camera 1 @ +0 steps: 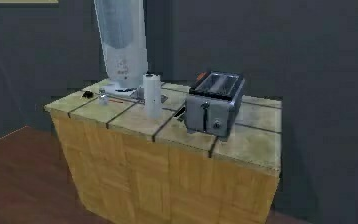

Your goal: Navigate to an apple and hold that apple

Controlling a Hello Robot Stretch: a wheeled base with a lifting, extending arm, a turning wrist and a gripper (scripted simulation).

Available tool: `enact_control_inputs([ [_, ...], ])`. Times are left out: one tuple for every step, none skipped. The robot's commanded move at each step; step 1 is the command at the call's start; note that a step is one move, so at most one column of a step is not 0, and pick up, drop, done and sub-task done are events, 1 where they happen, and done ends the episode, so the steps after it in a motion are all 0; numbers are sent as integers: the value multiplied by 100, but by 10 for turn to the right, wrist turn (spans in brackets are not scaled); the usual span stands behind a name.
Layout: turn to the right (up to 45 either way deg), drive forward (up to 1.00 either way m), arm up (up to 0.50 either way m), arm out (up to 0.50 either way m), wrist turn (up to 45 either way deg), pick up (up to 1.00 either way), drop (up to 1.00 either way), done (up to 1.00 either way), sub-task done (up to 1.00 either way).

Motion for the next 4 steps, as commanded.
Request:
enact_control_inputs([
  [-450,0,0,0,0,0,0,0,0],
  [-330,0,0,0,0,0,0,0,0],
  [-30,0,0,0,0,0,0,0,0],
  [450,0,0,0,0,0,0,0,0],
])
